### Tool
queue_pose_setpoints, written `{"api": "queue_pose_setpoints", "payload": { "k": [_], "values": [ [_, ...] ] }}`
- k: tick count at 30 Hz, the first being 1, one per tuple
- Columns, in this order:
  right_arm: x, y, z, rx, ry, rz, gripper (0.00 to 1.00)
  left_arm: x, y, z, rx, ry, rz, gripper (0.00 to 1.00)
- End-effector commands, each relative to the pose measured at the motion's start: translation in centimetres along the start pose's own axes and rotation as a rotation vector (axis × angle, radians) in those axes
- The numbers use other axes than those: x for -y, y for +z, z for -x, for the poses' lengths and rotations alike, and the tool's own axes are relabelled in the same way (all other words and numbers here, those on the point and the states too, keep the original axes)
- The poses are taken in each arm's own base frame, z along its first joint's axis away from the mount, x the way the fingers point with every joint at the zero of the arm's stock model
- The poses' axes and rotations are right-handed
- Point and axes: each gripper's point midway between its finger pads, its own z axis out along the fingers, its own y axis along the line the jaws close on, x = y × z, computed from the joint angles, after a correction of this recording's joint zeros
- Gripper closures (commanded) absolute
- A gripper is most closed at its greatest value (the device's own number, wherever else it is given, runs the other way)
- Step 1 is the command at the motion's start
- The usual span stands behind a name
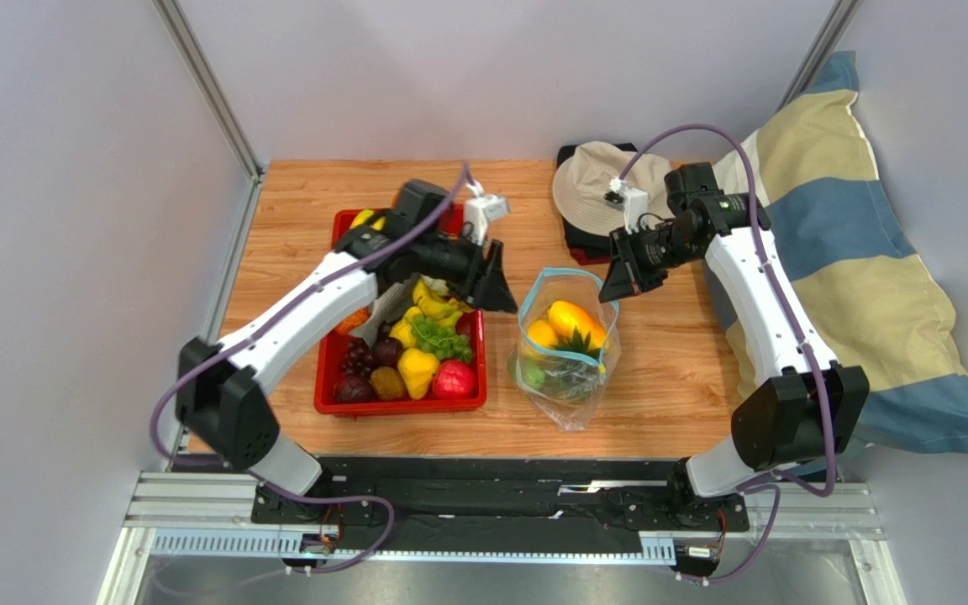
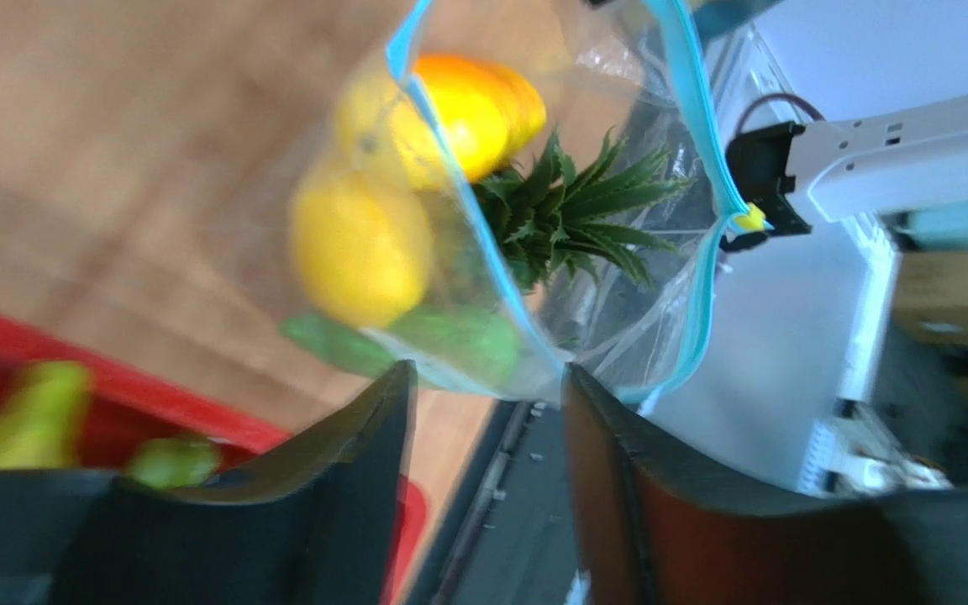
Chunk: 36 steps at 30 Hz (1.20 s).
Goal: Place the food in the zip-top bag and seal the zipper
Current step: Adjust the zipper food storage bag at the center of the board, then pick up the fake fruit from the bin.
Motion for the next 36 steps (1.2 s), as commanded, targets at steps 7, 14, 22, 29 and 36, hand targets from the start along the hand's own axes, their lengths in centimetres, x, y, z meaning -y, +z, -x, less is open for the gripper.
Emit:
{"api": "queue_pose_setpoints", "payload": {
  "k": [7,14,22,29,36],
  "values": [
    [-1.8,-1.1,1.6,0.085,-0.129,0.006,1.0,-1.0,-12.4,0.0,0.143,0.48,0.072,0.01],
    [-2.4,0.1,1.6,0.074,-0.182,0.014,1.0,-4.9,-11.9,-6.9,-0.147,0.951,0.007,0.14],
    [-2.5,0.8,2.3,0.06,-0.186,0.031,1.0,-10.6,-8.3,-6.2,-0.242,1.151,-0.018,0.2],
    [-2.7,0.9,2.6,0.061,-0.197,0.04,1.0,-15.8,-5.2,-7.7,-0.41,1.285,0.014,0.21],
    [-2.8,1.0,3.0,0.064,-0.209,0.043,1.0,-18.0,-4.5,-8.3,-0.5,1.343,0.021,0.58]
  ]
}}
